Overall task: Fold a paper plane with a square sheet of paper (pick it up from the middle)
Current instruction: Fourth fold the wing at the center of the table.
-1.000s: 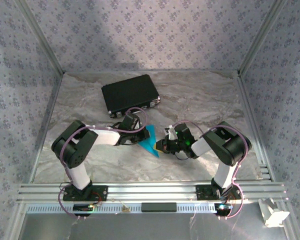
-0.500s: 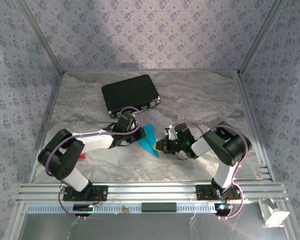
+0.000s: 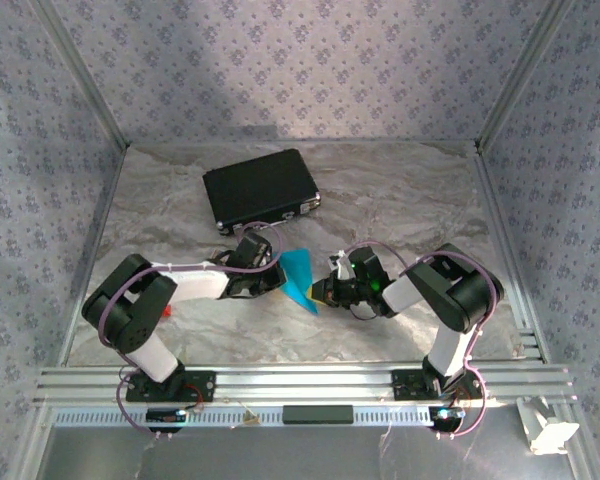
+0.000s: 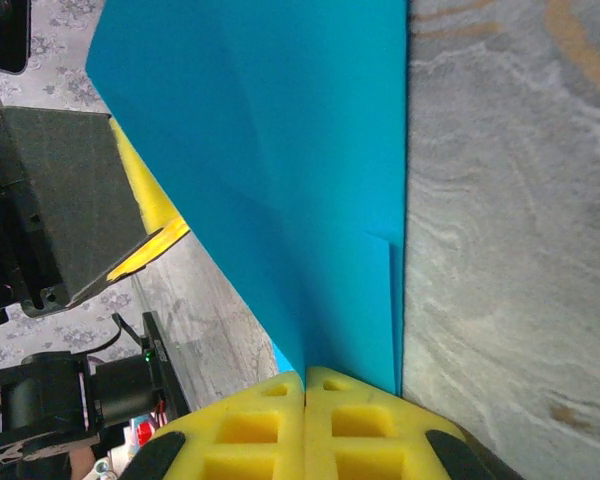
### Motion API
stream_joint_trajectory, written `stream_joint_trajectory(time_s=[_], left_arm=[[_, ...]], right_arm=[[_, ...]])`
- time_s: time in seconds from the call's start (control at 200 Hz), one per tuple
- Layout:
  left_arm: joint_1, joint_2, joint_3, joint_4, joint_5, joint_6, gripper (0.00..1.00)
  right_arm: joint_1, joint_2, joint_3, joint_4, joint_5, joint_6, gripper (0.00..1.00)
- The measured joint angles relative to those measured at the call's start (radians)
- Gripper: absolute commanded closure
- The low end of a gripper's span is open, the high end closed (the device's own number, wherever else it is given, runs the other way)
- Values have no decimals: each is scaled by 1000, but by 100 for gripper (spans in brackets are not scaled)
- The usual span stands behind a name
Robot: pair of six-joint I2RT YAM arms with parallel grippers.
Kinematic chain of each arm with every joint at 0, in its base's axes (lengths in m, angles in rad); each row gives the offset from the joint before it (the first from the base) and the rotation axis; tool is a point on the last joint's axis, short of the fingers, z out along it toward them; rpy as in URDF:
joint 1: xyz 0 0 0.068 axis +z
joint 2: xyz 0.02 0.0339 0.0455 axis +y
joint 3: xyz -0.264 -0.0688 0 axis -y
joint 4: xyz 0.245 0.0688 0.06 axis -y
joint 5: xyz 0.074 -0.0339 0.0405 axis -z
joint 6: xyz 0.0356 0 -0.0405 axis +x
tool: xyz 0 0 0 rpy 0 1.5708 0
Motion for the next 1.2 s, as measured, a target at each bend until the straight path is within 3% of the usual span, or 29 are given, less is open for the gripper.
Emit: stream_joint_trajectory(time_s=[0.5,1.199], left_arm=[[-42,-74,-47,-53,-69,-75,97],[-48,-159,-42,-87,-66,6,90]], right_arm=[[7,-33,5,-65,27,-16,100],[4,-27,34,-124,3,-27,100]])
